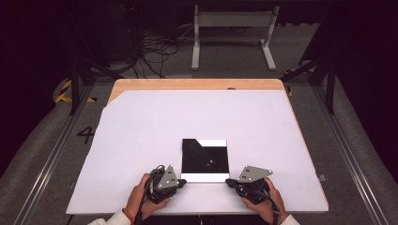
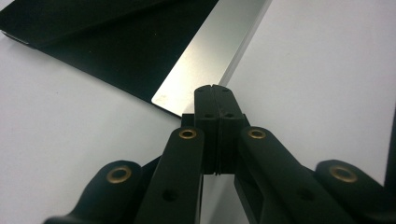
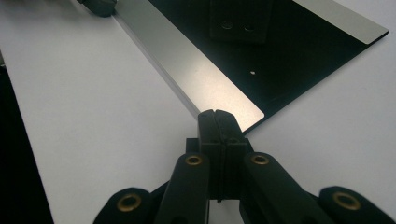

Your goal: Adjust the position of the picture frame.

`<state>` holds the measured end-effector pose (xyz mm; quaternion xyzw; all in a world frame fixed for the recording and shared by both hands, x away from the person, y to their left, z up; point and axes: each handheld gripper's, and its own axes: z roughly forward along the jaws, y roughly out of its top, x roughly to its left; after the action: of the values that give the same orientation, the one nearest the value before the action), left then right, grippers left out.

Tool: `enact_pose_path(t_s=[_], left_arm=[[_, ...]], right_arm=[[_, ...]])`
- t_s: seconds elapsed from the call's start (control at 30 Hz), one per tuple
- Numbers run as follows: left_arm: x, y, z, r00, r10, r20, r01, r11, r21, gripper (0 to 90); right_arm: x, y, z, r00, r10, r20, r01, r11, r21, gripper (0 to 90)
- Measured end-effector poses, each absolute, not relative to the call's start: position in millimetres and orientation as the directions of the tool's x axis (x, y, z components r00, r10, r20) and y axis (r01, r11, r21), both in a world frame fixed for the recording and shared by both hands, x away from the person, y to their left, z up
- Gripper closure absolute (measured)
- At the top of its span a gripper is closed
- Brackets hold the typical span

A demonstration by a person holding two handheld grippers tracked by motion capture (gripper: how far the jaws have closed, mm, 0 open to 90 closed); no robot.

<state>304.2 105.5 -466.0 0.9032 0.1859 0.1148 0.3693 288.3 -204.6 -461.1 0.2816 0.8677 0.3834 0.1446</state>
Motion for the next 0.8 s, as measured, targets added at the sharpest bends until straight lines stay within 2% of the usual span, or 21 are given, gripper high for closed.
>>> enact_pose_path(t_s=[0.33, 0.8], left_arm=[[318.4, 103.3, -466.5, 0.895, 0.441, 0.07, 0.262, -0.645, 0.718, 90.0], [323.4, 109.7, -466.6, 0.908, 0.418, 0.042, 0.258, -0.634, 0.729, 89.7]], right_arm=[[295.6, -201.9, -460.9, -0.793, 0.606, -0.059, 0.369, 0.555, 0.745, 90.0], [298.8, -201.8, -460.8, -0.792, 0.608, -0.057, 0.372, 0.555, 0.744, 90.0]])
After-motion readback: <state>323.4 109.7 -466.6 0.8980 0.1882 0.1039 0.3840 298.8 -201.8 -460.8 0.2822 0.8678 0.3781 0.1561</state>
